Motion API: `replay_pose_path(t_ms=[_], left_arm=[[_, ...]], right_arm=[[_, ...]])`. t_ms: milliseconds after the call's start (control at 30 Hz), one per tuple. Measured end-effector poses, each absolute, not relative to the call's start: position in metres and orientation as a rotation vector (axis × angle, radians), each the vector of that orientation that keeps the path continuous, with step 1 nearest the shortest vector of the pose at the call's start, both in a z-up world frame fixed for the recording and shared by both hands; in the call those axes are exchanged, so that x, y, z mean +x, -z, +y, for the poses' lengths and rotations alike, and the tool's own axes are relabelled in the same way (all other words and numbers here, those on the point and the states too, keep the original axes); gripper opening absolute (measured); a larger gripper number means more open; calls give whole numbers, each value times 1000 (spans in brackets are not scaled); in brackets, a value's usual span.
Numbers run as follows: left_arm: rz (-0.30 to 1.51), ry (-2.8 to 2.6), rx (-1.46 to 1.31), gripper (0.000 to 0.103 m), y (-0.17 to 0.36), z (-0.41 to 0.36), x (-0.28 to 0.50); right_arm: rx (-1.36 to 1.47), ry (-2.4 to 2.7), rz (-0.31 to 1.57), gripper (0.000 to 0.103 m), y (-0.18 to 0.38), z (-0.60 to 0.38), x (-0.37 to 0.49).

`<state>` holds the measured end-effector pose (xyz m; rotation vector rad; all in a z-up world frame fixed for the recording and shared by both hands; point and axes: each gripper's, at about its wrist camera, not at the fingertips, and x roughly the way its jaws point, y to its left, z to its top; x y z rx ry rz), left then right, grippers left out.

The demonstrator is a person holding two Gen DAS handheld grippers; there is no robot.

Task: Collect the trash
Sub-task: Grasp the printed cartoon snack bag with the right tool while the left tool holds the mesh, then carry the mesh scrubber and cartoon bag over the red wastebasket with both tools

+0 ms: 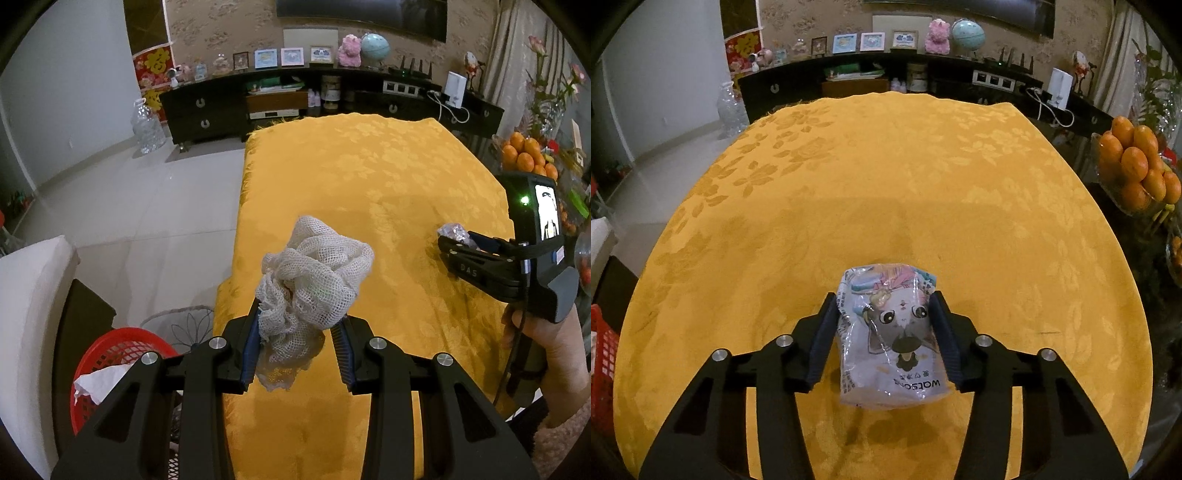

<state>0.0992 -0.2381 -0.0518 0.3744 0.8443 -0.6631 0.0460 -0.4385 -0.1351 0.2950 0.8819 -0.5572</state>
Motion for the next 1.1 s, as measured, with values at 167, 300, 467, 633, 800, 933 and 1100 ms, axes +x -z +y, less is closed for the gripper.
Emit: replay_pose_path(t_ms=[167, 300, 467, 633, 800, 933, 1100], left_arm=[[841, 661, 372, 33, 51, -238, 99], [833, 657, 370, 33, 49, -238, 99], [825, 654, 365, 33, 47, -237, 98], [819, 647, 357, 33, 44, -234, 97], [813, 639, 347, 33, 40, -231, 97], [807, 631, 340, 33, 37, -228, 98], [804, 614, 330, 33, 33, -223, 99]], right_arm=[[313, 529, 875, 43, 132, -435, 41], [319, 512, 865, 43, 128, -430, 38], [320, 492, 837, 43, 116, -422, 33], [310, 471, 807, 43, 102, -412, 28], [300, 453, 782, 43, 89, -403, 24], [289, 434, 759, 43, 79, -394, 20], [277, 409, 742, 43, 70, -384, 20]])
